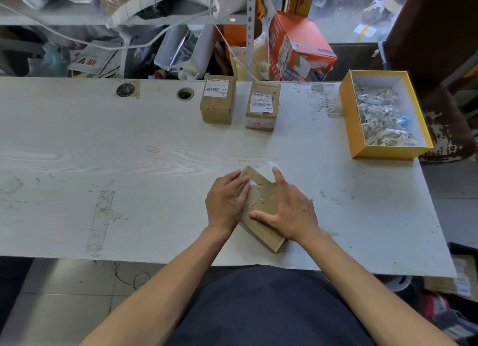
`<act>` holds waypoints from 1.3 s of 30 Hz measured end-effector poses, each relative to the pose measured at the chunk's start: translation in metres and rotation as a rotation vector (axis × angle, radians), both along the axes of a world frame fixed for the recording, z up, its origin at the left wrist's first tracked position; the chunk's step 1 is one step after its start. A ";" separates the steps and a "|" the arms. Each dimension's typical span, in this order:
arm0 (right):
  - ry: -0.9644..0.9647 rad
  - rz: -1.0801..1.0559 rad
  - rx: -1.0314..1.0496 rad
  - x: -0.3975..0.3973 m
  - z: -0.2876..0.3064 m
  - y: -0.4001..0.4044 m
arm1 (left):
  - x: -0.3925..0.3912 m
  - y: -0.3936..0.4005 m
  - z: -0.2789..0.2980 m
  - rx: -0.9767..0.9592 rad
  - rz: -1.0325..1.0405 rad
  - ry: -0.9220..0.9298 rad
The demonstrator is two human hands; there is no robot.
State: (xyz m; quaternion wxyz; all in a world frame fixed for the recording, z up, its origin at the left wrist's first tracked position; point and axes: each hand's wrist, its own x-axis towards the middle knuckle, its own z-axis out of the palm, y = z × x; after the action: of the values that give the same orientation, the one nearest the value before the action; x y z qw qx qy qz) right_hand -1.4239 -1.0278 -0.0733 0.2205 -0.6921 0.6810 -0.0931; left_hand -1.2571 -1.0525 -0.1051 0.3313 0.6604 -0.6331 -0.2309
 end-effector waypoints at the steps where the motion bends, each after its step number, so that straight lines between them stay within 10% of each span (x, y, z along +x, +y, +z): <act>1: -0.001 -0.003 0.004 0.000 0.001 0.000 | -0.001 0.001 0.000 0.011 0.011 0.020; 39: 0.001 0.011 -0.008 0.000 0.000 0.000 | 0.002 -0.012 0.008 0.131 0.048 0.348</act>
State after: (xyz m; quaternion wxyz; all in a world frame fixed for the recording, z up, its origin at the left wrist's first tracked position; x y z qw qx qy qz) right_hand -1.4238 -1.0280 -0.0732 0.2178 -0.6967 0.6769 -0.0942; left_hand -1.2552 -1.0646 -0.0975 0.3973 0.6457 -0.5339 -0.3744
